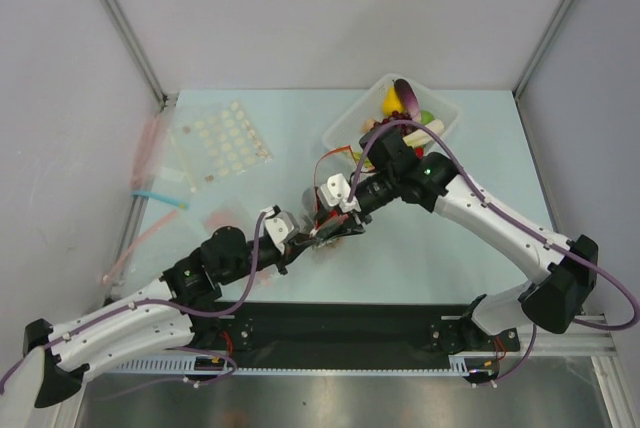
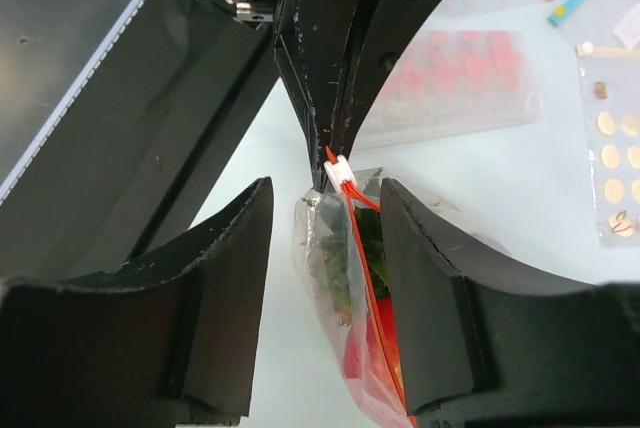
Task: Place the food in the zip-top bag and seal the zipper
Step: Zip the zipper food storage bag at the center of the board.
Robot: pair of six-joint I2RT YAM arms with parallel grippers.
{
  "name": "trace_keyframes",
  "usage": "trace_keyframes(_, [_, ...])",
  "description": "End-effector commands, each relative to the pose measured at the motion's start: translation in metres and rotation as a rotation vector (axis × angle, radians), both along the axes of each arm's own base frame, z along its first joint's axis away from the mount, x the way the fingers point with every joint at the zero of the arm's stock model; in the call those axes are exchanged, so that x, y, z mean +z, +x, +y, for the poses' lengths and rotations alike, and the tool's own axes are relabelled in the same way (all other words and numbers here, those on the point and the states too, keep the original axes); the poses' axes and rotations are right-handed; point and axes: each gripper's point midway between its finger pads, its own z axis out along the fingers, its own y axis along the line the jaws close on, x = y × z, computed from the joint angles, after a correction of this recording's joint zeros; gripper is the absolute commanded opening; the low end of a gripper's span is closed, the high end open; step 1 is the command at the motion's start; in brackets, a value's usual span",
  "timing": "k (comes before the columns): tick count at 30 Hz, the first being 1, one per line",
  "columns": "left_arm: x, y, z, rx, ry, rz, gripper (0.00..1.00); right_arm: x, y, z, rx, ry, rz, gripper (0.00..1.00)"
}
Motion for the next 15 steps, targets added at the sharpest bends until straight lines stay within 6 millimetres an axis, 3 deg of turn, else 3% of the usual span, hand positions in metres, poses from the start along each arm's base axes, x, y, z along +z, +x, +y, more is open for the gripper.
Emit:
trace_keyframes(1, [0.029, 0.003, -0.004, -0.015, -0.036, -0.065, 0.0, 0.002, 0.005, 0.003, 0.017, -0.014, -0.099, 0.52])
trace_keyframes(15, [0.022, 0.004, -0.002, -0.021, 0.027, -0.064, 0.0, -0.014, 0.008, 0.02, 0.054, -0.033, -0.156, 0.48])
